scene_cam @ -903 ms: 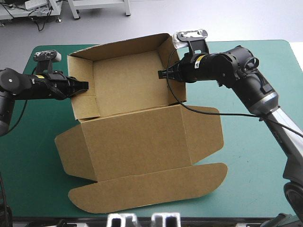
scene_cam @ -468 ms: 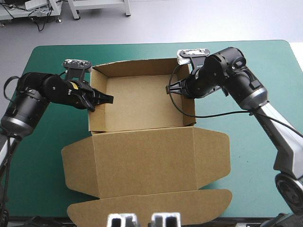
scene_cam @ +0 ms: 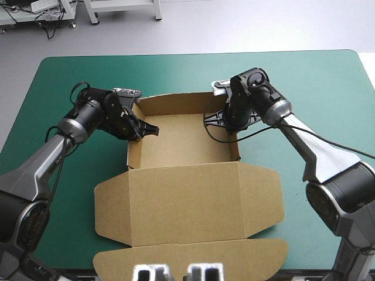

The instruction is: Fold the box

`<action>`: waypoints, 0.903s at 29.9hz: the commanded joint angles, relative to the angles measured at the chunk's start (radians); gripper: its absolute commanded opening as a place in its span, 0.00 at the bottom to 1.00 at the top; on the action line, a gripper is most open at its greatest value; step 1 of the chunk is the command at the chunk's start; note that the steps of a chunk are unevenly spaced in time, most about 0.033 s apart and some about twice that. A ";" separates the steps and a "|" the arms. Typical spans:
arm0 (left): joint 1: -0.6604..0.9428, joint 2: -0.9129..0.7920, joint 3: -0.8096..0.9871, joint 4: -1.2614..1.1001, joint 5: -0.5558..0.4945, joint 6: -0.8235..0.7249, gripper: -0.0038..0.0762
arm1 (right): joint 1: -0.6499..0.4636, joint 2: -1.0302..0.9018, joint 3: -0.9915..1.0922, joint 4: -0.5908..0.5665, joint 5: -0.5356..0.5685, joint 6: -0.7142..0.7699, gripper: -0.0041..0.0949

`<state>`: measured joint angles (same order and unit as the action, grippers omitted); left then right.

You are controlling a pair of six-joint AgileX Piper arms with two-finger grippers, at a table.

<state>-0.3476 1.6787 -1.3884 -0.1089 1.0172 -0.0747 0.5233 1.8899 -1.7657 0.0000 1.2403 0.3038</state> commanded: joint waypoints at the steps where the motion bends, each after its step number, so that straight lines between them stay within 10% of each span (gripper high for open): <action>1: -0.035 0.011 -0.040 -0.173 -0.107 0.035 0.04 | -0.009 0.013 -0.030 0.209 -0.115 -0.028 0.04; 13: -0.035 0.111 -0.040 -0.173 -0.110 0.066 0.04 | -0.022 0.086 -0.034 0.193 -0.164 -0.144 0.05; 18: -0.035 0.111 -0.040 -0.179 -0.101 0.075 0.06 | -0.022 0.086 -0.034 0.115 -0.100 -0.155 0.25; 22: -0.035 0.122 -0.089 -0.177 -0.024 0.099 0.18 | -0.022 0.086 -0.049 0.050 -0.043 -0.150 0.45; 27: -0.035 0.135 -0.194 -0.175 0.057 0.146 0.39 | -0.022 0.082 -0.093 0.032 -0.028 -0.147 0.47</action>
<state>-0.3509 1.8443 -1.5107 -0.1433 1.0714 0.0414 0.4935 2.0240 -1.8058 0.0000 1.2442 0.1684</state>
